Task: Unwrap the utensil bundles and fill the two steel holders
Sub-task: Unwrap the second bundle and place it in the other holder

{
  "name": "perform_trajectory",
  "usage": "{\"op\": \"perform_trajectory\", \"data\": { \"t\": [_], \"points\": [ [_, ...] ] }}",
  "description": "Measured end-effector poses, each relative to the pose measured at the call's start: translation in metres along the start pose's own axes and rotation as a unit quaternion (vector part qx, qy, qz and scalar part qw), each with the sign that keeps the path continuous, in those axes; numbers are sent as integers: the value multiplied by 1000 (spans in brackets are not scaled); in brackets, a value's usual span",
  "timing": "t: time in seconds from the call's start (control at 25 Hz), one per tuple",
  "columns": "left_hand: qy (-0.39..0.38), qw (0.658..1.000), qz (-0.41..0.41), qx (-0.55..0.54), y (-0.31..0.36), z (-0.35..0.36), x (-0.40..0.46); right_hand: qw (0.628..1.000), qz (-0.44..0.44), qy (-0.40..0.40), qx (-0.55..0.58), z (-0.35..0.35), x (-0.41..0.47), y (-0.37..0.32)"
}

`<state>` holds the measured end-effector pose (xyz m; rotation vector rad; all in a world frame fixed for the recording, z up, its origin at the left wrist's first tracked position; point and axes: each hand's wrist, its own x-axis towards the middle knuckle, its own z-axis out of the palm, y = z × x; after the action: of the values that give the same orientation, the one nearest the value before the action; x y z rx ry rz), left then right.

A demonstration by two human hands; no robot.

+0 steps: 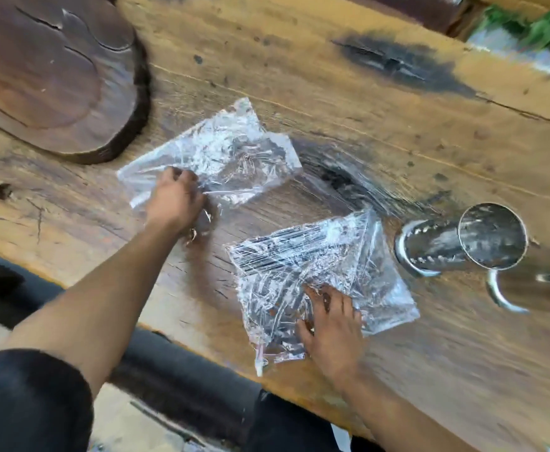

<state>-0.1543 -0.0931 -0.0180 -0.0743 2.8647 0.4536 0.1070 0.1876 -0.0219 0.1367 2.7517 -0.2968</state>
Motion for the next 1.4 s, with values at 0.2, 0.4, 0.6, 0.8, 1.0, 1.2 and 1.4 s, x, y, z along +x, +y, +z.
{"op": "perform_trajectory", "data": {
  "t": [0.2,0.4,0.6,0.8,1.0,1.2,1.4],
  "points": [
    [-51,990,55,122,59,16,40,998,40,-17,41,10,-26,-9],
    [53,990,121,53,119,22,-28,993,30,-48,103,1,-46,0],
    [-67,938,325,94,146,71,-197,982,68,10,178,-14,-58,24],
    [-174,934,256,180,132,110,-260,981,122,-4,149,-13,-67,91],
    [-215,928,231,199,154,129,-289,981,118,-34,152,-11,-98,139],
    [-200,932,240,182,193,134,-309,962,196,20,188,-7,-126,176],
    [-162,929,269,194,227,130,-286,913,290,45,282,-19,-115,205]
  ]
}}
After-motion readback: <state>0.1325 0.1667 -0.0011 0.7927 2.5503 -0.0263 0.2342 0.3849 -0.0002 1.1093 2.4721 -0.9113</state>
